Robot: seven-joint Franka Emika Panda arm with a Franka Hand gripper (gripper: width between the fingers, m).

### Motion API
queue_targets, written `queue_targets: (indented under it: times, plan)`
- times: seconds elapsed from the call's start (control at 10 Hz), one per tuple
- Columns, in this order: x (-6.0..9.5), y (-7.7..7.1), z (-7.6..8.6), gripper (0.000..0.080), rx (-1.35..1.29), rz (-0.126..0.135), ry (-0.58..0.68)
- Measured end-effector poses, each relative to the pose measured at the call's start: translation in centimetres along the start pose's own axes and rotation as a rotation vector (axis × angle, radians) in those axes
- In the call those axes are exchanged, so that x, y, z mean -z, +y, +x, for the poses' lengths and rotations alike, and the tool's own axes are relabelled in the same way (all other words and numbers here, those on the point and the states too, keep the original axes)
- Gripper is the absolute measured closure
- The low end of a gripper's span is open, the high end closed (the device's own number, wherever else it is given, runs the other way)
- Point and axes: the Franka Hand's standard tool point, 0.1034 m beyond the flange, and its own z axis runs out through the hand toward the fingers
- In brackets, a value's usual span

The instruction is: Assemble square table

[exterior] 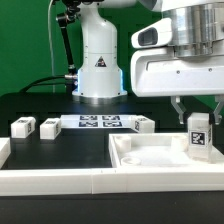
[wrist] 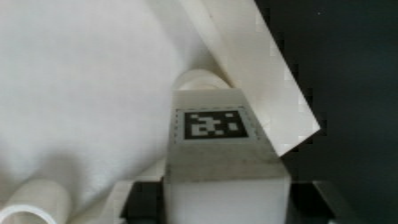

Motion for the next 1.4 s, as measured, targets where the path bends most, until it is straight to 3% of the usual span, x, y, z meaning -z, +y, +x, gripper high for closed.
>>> queue_targets:
  times: [0.4,0.9,1.0,1.1,1.4]
  plan:
    - [-0.1,-0.3,-0.6,0.0511,-0.417,-0.026,0.002]
    - [-0.2,-0.3,-0.6,0.0509,-0.511,-0.01,-0.02]
    - [-0.2,-0.3,-0.7,0.033,-0.468,-0.009,-0.02]
    - [-0.2,-0.4,-0.8,0.0213,-0.416,-0.008,-0.021]
    - [-0.4,-1.1,-1.4,0.0153,-0.049,-0.007,-0.026]
